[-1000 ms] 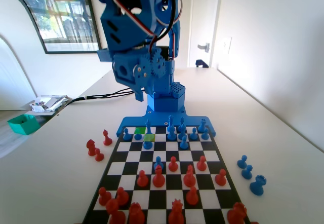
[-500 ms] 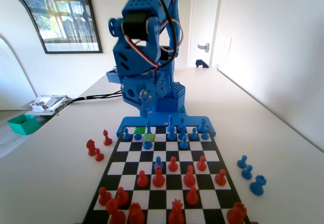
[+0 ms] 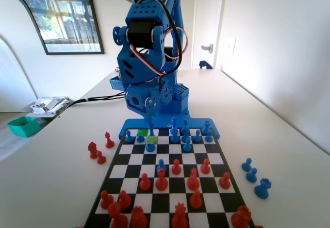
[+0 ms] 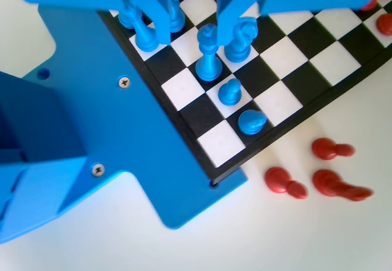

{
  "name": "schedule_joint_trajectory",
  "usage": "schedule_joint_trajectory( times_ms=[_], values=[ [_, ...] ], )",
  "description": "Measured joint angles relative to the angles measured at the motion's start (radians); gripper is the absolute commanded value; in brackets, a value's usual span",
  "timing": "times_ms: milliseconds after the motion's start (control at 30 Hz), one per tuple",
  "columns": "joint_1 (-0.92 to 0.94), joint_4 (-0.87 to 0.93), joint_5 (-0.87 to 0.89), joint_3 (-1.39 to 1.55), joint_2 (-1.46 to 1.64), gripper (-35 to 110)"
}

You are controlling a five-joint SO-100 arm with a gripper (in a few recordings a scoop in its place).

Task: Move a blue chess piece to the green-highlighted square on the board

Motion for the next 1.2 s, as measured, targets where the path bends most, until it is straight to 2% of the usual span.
schedule_joint_trajectory(
  times_ms=[1200],
  values=[
    [0.0, -0.089, 0.015, 0.0, -0.08, 14]
  ],
)
